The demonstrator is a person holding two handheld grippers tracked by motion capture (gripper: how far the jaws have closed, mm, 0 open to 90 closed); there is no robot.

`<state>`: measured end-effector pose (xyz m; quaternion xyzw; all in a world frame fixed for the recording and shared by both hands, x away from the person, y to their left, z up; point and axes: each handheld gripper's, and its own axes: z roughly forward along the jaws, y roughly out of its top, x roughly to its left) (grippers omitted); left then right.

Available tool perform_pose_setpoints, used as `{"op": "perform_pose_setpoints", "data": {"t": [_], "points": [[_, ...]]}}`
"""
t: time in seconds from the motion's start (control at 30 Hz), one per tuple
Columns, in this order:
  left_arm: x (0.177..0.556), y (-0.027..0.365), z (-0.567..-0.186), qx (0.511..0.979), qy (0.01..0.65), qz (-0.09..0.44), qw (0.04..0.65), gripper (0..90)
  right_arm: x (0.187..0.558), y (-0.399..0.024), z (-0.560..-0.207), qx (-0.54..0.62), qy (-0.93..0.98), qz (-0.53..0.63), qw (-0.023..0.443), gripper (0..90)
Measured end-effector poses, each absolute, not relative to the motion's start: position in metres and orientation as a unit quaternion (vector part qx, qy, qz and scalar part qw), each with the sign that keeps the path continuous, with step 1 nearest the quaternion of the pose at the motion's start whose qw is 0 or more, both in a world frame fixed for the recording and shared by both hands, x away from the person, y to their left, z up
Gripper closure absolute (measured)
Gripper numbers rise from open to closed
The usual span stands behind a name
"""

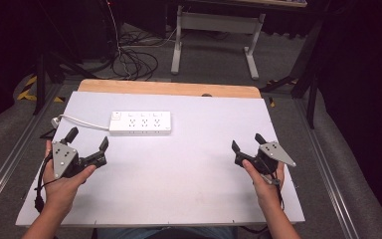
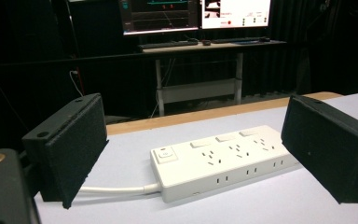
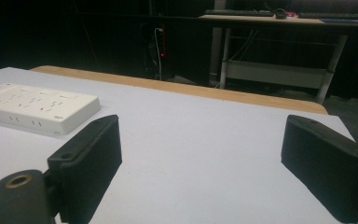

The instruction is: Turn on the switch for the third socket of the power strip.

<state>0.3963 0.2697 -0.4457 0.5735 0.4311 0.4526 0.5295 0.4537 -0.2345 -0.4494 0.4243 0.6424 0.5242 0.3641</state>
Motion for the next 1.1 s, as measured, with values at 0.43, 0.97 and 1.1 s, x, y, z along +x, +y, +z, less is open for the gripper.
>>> {"op": "perform_pose_setpoints", "data": {"t": [0.43,0.97,1.1], "points": [[0.3965,0.2701,-0.4457,0.571,0.436,0.452,0.528,10.0,0.4535,-0.2347,-0.4491,0.425,0.642,0.524,0.366,12.7],[0.3962,0.2735,-0.4442,0.562,0.444,0.459,0.525,26.8,0.4531,-0.2347,-0.4492,0.424,0.643,0.523,0.366,13.0],[0.3959,0.2745,-0.4439,0.564,0.445,0.455,0.526,34.6,0.453,-0.2347,-0.4493,0.423,0.643,0.523,0.366,13.0]]}}
